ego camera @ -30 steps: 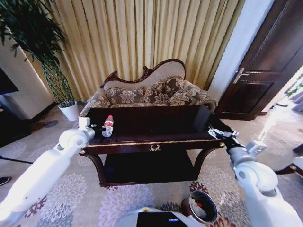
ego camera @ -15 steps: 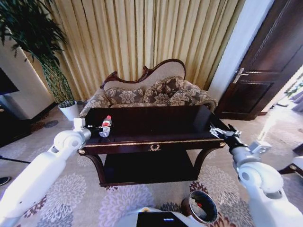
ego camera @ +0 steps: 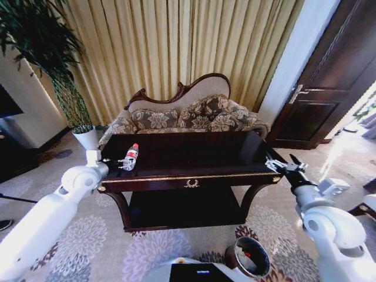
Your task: Move to the front of the table and place the trash on the table into the trash bin.
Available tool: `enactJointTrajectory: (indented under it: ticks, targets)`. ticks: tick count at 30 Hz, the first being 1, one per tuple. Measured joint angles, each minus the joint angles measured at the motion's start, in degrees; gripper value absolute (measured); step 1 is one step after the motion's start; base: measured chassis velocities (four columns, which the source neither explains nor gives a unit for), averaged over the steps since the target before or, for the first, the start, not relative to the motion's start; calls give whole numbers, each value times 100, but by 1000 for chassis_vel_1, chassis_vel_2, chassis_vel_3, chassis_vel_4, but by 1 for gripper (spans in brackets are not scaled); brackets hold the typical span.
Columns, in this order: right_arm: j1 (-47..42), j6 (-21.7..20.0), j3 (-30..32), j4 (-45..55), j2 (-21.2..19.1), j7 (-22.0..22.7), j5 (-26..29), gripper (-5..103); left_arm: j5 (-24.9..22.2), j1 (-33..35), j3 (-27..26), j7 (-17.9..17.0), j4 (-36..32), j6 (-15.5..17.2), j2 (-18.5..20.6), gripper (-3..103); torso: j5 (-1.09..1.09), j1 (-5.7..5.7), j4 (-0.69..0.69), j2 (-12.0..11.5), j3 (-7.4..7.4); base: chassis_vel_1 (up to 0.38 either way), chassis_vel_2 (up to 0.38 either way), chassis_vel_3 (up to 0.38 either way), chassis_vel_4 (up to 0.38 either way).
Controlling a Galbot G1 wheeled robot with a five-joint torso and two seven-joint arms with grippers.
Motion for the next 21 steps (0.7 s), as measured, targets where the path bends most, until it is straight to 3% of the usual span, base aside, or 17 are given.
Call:
enactJointTrajectory:
  ticks: [21]
  targets:
    - [-318,145,290,422,273,0,146,100,15,360,-361,280,-67,0,83,100,0,0,-1,-1,0,0,0,0,0]
